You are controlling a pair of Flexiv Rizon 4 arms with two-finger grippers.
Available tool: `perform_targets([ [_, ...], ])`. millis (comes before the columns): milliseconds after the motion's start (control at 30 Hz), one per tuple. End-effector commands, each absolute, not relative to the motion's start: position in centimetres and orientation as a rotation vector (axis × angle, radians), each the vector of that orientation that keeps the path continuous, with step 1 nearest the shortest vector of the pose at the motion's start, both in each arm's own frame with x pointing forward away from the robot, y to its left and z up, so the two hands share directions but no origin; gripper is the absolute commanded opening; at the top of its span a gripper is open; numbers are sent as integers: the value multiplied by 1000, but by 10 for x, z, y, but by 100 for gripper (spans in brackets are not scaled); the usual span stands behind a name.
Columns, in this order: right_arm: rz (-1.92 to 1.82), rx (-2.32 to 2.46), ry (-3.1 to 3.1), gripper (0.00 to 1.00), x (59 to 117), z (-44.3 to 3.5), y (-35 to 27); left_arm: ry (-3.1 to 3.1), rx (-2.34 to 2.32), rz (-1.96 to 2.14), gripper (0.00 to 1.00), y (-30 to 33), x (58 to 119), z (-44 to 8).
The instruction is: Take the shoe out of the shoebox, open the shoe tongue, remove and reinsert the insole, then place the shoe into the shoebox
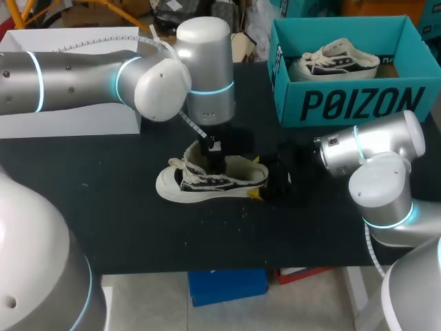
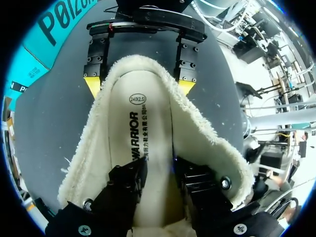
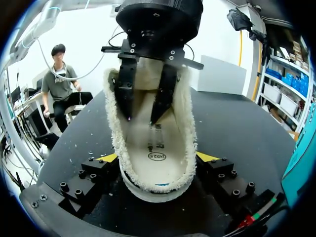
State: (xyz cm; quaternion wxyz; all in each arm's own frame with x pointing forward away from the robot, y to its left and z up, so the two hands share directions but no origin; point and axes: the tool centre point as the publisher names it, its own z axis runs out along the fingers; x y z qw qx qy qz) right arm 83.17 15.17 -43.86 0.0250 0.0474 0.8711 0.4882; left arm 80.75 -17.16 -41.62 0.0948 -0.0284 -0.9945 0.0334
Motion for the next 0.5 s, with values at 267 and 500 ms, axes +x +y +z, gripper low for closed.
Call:
perform_targets([
  [267, 1510, 149, 2694, 0, 834, -440, 150, -3256, -84, -147, 35, -165, 794, -418],
  [500, 1510, 149, 2694, 0, 834, -440, 150, -3406, -86, -279, 37, -156, 795, -421],
])
